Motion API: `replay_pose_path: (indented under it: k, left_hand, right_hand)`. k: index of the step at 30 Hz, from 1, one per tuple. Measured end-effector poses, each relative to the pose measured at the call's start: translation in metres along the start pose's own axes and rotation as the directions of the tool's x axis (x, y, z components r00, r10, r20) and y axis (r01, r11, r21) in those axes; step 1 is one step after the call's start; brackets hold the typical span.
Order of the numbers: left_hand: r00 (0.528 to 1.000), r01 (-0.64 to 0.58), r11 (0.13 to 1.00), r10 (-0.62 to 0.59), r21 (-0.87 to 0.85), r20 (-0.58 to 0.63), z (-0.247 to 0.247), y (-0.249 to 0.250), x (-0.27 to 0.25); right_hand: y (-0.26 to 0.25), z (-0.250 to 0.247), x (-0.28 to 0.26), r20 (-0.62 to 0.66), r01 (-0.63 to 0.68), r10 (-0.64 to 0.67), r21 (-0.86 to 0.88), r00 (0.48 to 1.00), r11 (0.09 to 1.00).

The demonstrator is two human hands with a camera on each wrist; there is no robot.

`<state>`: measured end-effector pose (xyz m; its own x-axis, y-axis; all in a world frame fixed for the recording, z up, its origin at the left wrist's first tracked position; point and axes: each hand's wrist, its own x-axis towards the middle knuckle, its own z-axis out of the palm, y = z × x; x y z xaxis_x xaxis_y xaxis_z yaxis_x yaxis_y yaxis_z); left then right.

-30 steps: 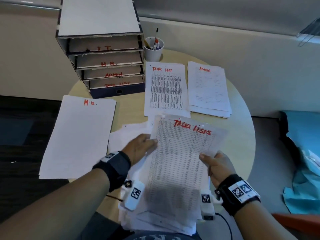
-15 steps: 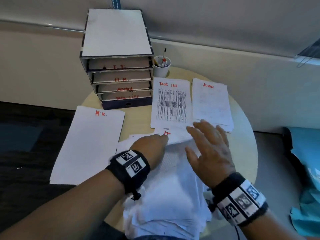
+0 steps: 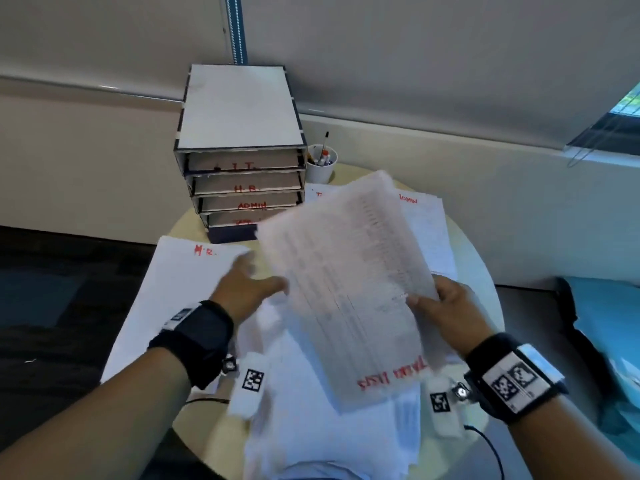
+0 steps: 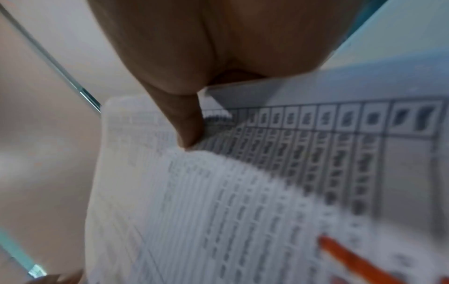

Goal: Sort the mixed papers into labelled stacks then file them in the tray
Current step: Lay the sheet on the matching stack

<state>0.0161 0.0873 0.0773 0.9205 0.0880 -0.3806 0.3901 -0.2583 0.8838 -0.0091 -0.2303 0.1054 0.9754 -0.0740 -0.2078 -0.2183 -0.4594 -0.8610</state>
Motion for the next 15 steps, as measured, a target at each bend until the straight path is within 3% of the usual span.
replay_pose_path:
  k: [1,2,6,9,11,15]
  left_hand:
    - [0.991,-0.001,0.993,0.017,-0.118,0.133,0.010,0.000,-0.004]
    - [0.983,-0.043,0.984,0.073,-0.174,0.170,0.022,0.004,-0.008]
    - [0.967,-0.248,0.939,0.254,-0.239,-0.005,0.049,0.024,-0.017]
    - [0.931,-0.365,0.913,0.355,-0.184,-0.086,0.051,0.030,-0.024]
    - [0.917,-0.399,0.902,0.387,-0.164,-0.103,0.050,0.026,-0.029]
    - [0.923,-0.371,0.926,0.360,-0.071,-0.134,0.045,0.007,-0.033]
  right_hand:
    - [-0.004,0.006,-0.004,0.001,0.009,-0.009,0.090,1.000,0.996]
    - [-0.007,0.013,-0.006,-0.011,0.021,-0.020,0.144,1.000,0.989]
    - [-0.016,0.037,-0.012,-0.189,0.113,-0.092,0.105,0.978,0.988]
    - [-0.012,0.051,-0.014,-0.327,0.062,0.004,0.191,0.945,0.980]
    - [-0.009,0.058,-0.018,-0.341,0.035,0.069,0.289,0.937,0.957]
    - [0.005,0.065,-0.024,-0.282,0.022,0.057,0.270,0.958,0.963]
